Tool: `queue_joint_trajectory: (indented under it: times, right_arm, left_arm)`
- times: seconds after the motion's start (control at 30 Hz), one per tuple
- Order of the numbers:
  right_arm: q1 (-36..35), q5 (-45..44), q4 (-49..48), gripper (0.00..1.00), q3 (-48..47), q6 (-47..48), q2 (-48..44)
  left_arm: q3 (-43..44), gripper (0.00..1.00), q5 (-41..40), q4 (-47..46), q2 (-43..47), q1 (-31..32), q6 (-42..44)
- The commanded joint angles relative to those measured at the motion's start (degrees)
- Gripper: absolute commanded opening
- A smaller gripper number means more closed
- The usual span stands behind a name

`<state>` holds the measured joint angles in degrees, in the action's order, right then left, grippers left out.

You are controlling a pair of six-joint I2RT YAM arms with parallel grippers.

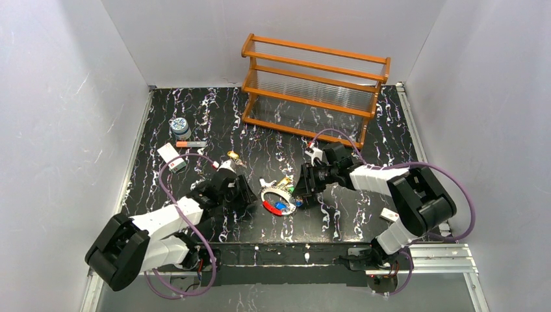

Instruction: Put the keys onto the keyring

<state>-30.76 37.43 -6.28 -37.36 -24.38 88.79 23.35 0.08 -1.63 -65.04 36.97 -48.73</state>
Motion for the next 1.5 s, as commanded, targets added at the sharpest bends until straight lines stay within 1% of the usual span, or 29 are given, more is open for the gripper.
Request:
queue_joint_trajectory:
  times: [0.0,0.1,0.13,0.27,0.37,0.43,0.53,0.63,0.7,0.8,0.83,0.97,1.1,1.2,1.3,1.47]
  right_arm:
    - [-0.21,1.72,0.37,0.54,-0.91,0.5,2.73]
    - [-1.69,3.98,-0.45,0.5,-0.84,0.15,4.07]
    - [-2.47,4.26,-0.52,0.47,-0.93,-0.02,4.44]
    - [-6.03,4.48,-2.3,0.35,-0.44,-2.4,4.98]
    - [-8.24,5.35,-5.37,0.34,0.3,-5.43,4.9]
    - [-9.44,5.99,-6.72,0.34,0.24,-6.84,4.85]
    - [-9.78,5.48,-7.41,0.37,0.1,-7.82,3.67]
    - [-9.53,1.22,-3.92,0.45,-1.19,-5.86,1.13]
    - [-8.85,-1.19,-0.99,0.52,-1.92,-4.42,-0.55]
    - [-6.99,-2.98,0.39,0.58,-2.08,-2.71,-2.64]
    - [-6.16,-3.27,0.61,0.6,-2.03,-2.31,-2.81]
    - [-3.89,-3.2,2.76,0.6,-3.44,-0.97,-1.13]
    - [-3.78,-3.05,3.97,0.58,-5.84,0.21,1.23]
    - [-3.94,-1.17,3.16,0.55,-6.41,-0.26,3.75]
    - [-4.89,0.34,2.9,0.52,-6.44,-0.7,6.25]
    - [-9.08,0.57,3.06,0.44,-6.34,-2.21,7.63]
  left_arm:
    - [-3.81,0.45,5.47,-7.64,-0.58,-0.04,-5.6]
    - [-3.2,0.42,5.63,-8.82,-3.49,-0.05,-4.72]
    - [-2.74,0.39,5.65,-9.28,-4.57,-0.06,-4.28]
    - [0.28,0.31,5.48,-10.11,-8.98,-0.07,-1.56]
    - [4.37,0.28,2.96,-6.13,-11.73,-0.23,2.1]
    - [7.63,0.28,-0.13,-2.68,-13.02,-0.29,4.65]
    - [10.98,0.3,-4.64,1.11,-12.87,-0.4,7.93]
    - [13.42,0.35,-7.81,6.41,-11.3,-0.41,10.3]
    - [13.89,0.37,-8.81,8.18,-9.59,-0.41,11.47]
    - [12.89,0.41,-8.43,8.91,-6.67,-0.41,12.71]
    - [12.32,0.41,-8.05,8.97,-5.67,-0.41,12.61]
    - [9.41,0.41,-3.04,7.61,-2.8,-0.41,9.47]
    - [3.92,0.4,3.76,0.46,-1.0,-0.34,2.54]
    - [-0.52,0.37,7.0,-5.58,-1.67,-0.33,-2.6]
    - [-2.71,0.34,7.35,-9.05,-3.49,-0.32,-5.0]
    - [-1.55,0.28,6.55,-10.81,-6.16,-0.32,-4.01]
